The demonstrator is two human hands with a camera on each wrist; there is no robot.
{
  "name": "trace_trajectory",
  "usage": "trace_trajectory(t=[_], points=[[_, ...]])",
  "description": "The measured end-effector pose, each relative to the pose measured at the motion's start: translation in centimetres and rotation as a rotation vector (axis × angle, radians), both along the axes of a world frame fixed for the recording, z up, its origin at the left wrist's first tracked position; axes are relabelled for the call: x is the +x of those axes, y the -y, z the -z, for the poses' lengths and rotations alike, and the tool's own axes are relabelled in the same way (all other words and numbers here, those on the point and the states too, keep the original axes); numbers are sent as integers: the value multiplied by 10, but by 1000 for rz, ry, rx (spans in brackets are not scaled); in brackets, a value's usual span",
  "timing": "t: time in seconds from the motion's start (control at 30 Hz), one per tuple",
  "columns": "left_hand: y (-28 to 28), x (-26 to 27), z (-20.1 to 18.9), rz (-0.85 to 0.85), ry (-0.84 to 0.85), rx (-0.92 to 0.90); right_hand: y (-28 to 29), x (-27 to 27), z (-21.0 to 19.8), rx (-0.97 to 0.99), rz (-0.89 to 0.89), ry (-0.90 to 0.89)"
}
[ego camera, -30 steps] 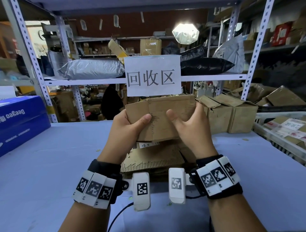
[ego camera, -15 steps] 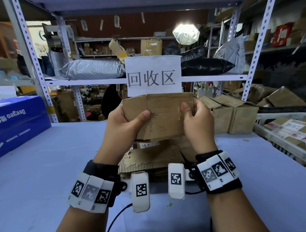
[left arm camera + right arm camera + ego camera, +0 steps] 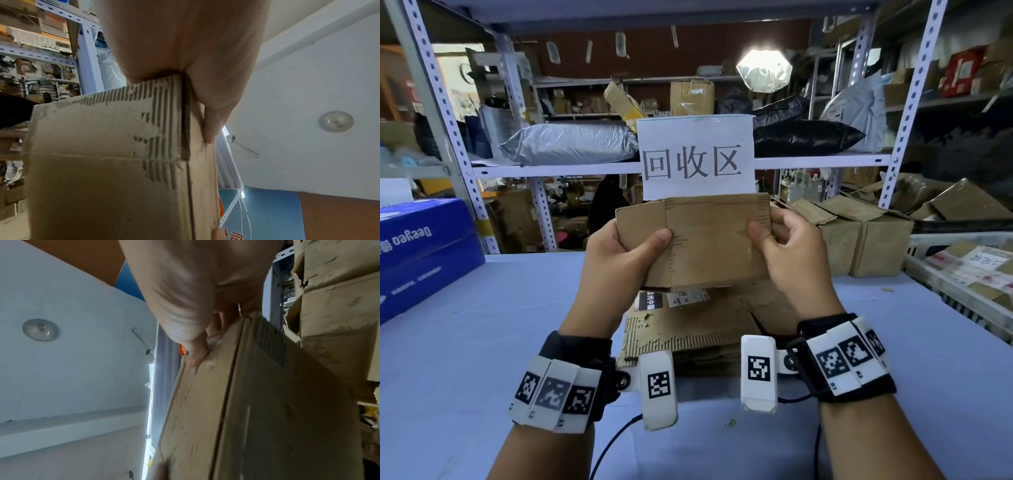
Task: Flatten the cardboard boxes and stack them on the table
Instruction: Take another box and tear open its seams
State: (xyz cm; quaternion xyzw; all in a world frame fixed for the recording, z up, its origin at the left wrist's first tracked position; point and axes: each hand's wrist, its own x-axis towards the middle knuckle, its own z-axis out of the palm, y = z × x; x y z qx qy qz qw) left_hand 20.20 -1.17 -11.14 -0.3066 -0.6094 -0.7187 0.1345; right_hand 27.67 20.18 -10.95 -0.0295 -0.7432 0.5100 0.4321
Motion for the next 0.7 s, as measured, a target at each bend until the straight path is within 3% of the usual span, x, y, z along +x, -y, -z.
trace_trajectory(t=[0.23, 0.53, 0.7], points=[[3, -8, 1, -17, 45, 14, -2, 6, 2, 65, -154, -26], [5, -17, 3, -69, 77, -1, -6, 8, 1, 381, -77, 139], [4, -21, 2, -97, 92, 9, -2, 1, 5, 348, 1, -21]])
